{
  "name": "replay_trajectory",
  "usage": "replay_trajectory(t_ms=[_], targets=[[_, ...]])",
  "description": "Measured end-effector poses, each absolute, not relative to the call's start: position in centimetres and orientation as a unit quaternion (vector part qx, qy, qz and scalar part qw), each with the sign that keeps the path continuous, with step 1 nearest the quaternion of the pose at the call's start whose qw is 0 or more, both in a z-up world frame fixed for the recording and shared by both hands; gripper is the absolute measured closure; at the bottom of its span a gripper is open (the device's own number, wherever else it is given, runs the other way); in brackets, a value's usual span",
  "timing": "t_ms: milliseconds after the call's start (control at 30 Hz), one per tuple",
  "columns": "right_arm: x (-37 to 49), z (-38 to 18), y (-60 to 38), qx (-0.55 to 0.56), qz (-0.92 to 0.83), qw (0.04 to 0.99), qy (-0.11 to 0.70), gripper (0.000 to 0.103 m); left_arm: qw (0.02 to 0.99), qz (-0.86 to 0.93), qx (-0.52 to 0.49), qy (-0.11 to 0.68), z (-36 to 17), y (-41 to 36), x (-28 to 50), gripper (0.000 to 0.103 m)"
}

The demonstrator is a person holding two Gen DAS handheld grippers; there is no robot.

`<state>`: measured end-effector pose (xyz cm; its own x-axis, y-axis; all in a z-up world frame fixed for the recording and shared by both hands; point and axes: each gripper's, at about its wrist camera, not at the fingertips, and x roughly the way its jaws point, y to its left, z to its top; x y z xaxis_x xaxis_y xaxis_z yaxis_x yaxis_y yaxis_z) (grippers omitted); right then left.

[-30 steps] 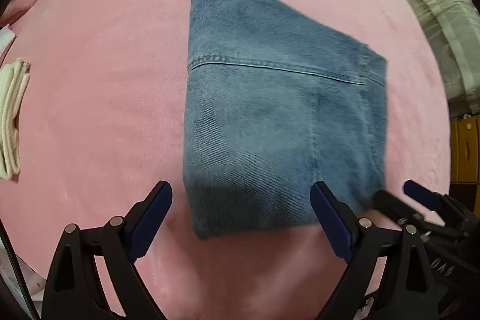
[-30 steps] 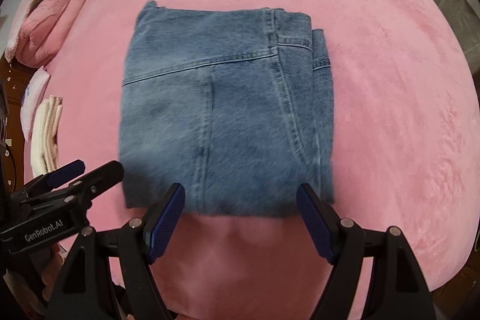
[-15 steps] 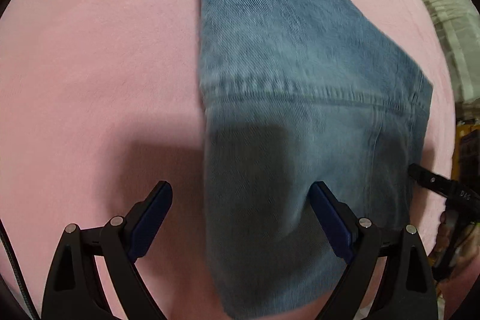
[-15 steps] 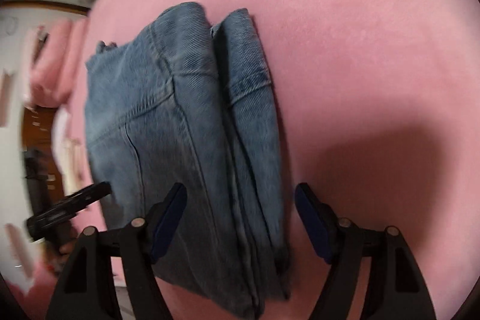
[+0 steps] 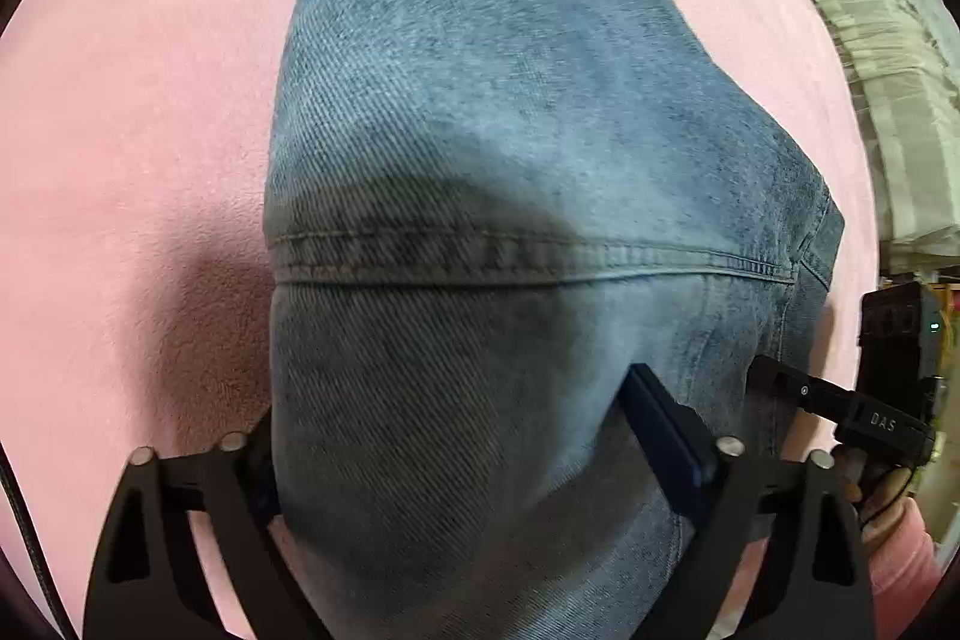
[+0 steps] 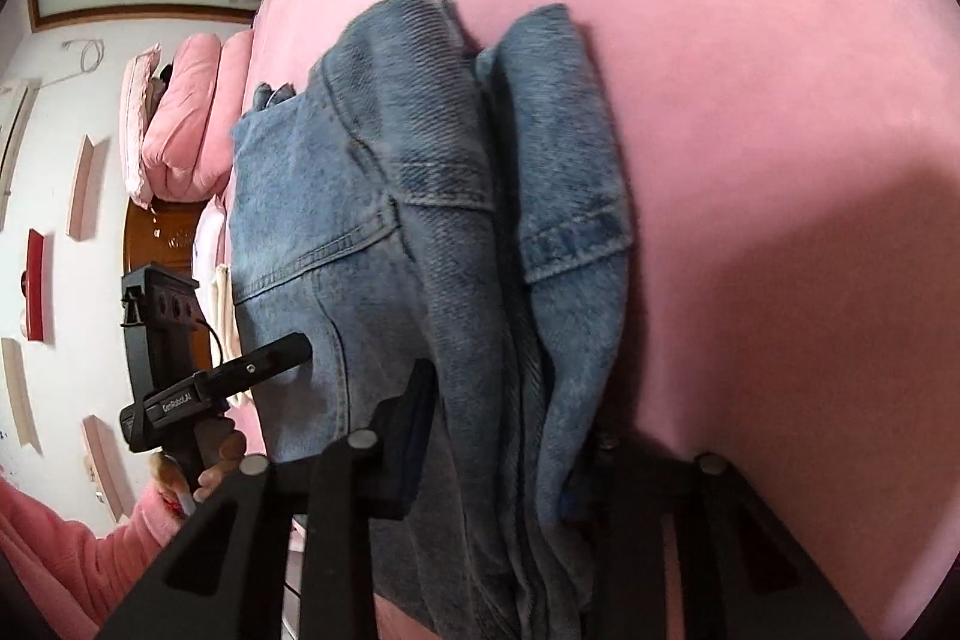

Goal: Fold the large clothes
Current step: 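Grasp the folded denim jacket edge with both tools, then lift the folded jacket with both tools and carry it onto the cream clothes stack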

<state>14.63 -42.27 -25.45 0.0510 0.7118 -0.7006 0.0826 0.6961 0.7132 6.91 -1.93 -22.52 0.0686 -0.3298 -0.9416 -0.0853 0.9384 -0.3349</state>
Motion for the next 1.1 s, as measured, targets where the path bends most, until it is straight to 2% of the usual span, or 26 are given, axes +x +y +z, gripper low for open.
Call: replay_trajectory(t_ms=[67,133,333,567,767,1100], targets=[[15.0,-24.9,-42.1,0.295,0.245,0.662,0.644,0.083,0.722,-0.067,-0.136,0.676,-21.5,-2.7,6.2,0.025],[14.8,-24.2,-41.6,0.284,0.249,0.67,0.64,0.085,0.732,-0.047,-0.109,0.671,-20.1,-3.9,5.8,0.037],[13.2,-20.8,-40.8,0.276,0.266,0.695,0.609,0.087,0.753,-0.015,-0.068,0.654,-16.0,-7.4,3.7,0.054],[6.4,-15.5,-39.7,0.262,0.273,0.71,0.594,0.088,0.75,0.005,-0.052,0.66,-11.0,-8.4,-4.2,0.057],[-3.0,-12.3,-39.9,0.28,0.256,0.702,0.603,0.088,0.733,0.002,-0.056,0.678,-8.4,-8.6,-12.4,0.057],[-9.8,-7.8,-36.2,0.235,0.273,0.685,0.633,0.088,0.716,0.015,-0.131,0.685,-5.2,-3.5,-20.3,0.058]])
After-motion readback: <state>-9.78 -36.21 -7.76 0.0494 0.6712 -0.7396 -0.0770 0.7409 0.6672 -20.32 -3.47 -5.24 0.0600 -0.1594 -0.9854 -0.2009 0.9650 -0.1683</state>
